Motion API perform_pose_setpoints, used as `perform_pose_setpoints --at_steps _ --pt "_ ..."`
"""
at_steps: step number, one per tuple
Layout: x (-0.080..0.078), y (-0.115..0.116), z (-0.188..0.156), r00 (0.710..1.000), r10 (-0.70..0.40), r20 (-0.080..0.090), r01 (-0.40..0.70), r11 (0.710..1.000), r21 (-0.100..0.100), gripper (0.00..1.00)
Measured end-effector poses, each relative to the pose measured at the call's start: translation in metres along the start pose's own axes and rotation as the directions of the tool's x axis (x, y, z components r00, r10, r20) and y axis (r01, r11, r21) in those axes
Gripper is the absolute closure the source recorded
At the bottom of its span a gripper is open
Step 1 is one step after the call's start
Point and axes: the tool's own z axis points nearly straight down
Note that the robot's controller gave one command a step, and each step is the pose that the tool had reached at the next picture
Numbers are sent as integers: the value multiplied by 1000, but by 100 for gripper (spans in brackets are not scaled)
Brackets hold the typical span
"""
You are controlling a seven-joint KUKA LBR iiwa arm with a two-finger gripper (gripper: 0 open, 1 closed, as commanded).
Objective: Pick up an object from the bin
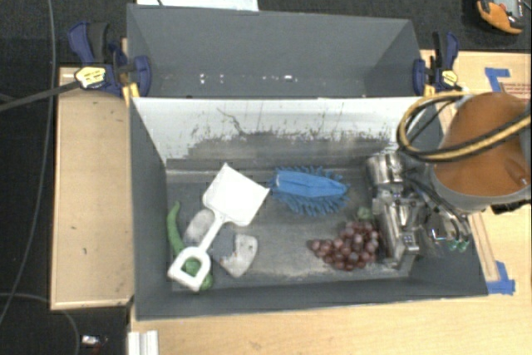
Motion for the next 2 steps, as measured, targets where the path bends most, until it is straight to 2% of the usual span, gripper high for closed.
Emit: perform_pose_setpoints --at_steps 1,2 --pt "-2 0 -3 1000 -6 7 6 1000 1 0" --pt "-14 24 76 978 -210 3 210 978 0 0"
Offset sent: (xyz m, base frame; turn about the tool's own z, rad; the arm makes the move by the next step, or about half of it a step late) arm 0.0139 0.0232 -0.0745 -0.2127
